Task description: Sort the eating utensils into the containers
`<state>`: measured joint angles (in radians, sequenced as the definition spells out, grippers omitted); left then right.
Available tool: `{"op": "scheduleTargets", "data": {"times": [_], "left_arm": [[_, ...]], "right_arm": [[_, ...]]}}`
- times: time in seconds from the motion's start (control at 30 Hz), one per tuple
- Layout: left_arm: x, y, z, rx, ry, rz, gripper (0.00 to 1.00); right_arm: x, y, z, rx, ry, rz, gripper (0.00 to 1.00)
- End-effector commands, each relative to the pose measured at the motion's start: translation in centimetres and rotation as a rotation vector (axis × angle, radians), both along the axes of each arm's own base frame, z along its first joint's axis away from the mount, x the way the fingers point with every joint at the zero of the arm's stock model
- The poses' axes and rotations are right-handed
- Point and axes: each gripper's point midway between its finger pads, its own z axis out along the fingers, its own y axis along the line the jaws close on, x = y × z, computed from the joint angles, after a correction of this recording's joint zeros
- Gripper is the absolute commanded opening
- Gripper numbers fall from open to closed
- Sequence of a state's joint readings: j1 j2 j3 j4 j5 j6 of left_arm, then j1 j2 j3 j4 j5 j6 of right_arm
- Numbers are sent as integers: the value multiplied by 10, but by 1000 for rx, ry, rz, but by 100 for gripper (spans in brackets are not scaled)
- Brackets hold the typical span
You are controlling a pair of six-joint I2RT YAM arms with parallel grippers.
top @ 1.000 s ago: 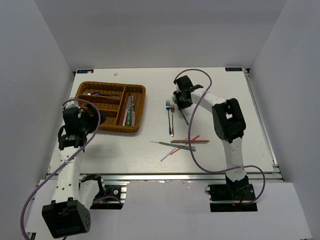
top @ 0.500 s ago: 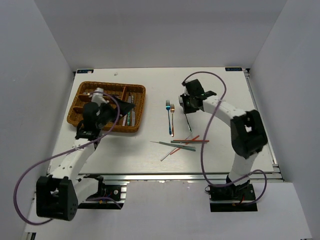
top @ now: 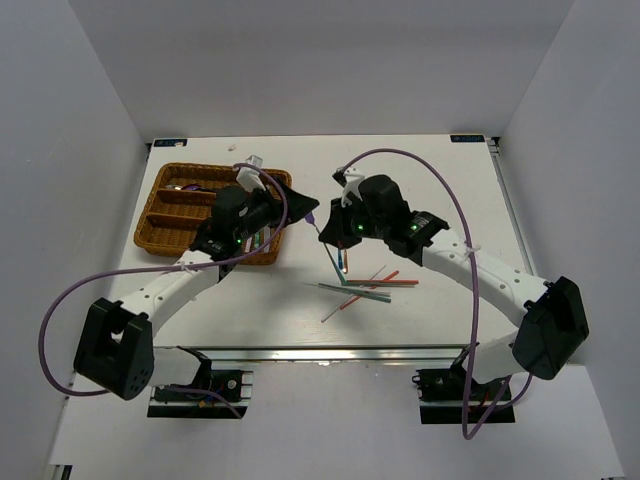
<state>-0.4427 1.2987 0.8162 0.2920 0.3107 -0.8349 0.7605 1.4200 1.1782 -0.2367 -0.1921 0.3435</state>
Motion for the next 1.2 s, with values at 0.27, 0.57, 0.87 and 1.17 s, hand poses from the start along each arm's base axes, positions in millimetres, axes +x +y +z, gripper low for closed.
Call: {"op": "scheduleTargets", "data": {"times": [0.27,0.57,0.87,1.17], "left_arm": [[5,-7,-9,48,11,-9,8],[50,99,-21,295,145,470,0],[95,310,-6,358,214,1094,0],[135,390,-67,353,392,1129,0]], "right_arm": [[-12,16,28,66,-35,34,0],[24,-47,16,-35,-130,-261,89],[30,-113,-9,-88,-115,-403,89],[25,-114,-21,-112,-109,-363,89]]}}
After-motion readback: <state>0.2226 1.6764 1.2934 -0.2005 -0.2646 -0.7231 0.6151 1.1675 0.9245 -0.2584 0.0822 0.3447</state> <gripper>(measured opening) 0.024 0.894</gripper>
